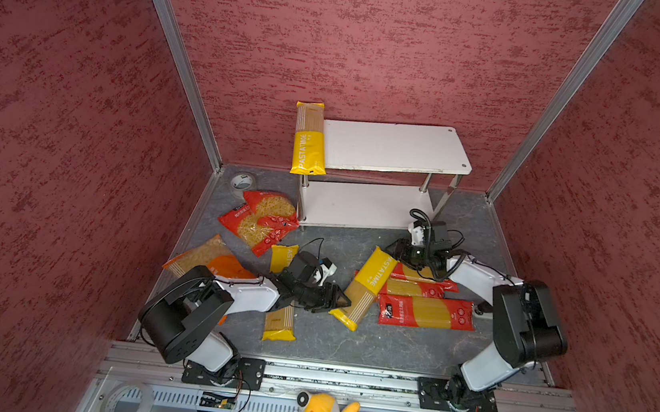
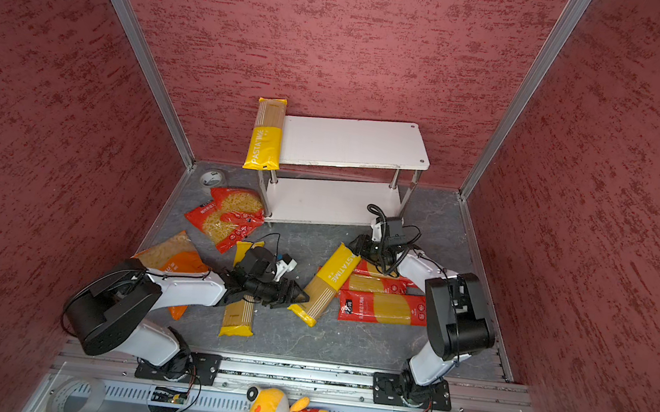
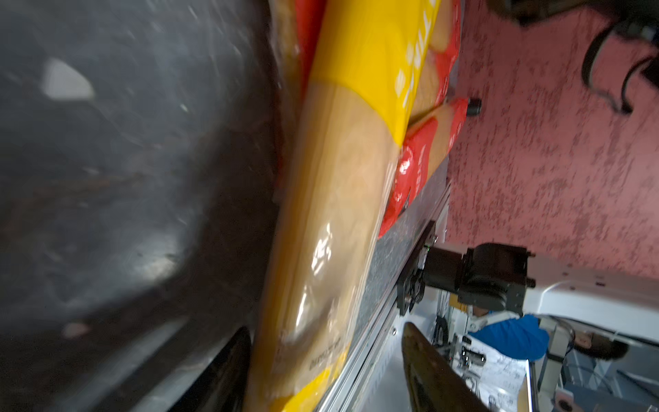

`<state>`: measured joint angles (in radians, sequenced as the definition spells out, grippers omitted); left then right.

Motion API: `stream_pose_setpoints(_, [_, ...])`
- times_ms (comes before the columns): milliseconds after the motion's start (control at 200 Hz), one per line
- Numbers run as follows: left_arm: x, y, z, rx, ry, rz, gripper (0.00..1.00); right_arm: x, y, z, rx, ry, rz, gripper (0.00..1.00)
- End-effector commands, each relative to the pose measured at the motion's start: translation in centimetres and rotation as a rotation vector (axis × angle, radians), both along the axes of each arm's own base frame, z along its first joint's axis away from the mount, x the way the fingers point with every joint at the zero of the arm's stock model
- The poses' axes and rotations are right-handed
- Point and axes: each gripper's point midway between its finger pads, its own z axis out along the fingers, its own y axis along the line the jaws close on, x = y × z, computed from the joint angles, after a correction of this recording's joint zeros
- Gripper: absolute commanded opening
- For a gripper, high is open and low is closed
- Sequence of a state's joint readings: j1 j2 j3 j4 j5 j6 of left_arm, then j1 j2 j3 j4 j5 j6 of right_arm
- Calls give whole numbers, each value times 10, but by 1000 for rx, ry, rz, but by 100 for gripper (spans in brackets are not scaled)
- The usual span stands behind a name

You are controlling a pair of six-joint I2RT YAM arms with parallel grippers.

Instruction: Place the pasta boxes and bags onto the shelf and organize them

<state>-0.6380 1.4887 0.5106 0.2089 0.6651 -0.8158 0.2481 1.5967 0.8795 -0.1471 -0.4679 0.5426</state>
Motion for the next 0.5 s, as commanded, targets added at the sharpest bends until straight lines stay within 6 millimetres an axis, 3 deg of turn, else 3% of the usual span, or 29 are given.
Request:
stream_pose_setpoints(0, [43,3,31,-59,-85,123,66,-36,3,6,22,52,39,57])
stream_pose_setpoints(175, [76,11,50,-37,-111,198,67,-75,-5,-2,35,107,28,56])
stream_pose_setpoints(346, [60,18,47,122,-161,112,70,-74,-22,-2,-60,100,-14,58])
stream_pose_setpoints(491, [48,25,31,136,-144,117,70,-63,-3,-6,71,121,-17,59])
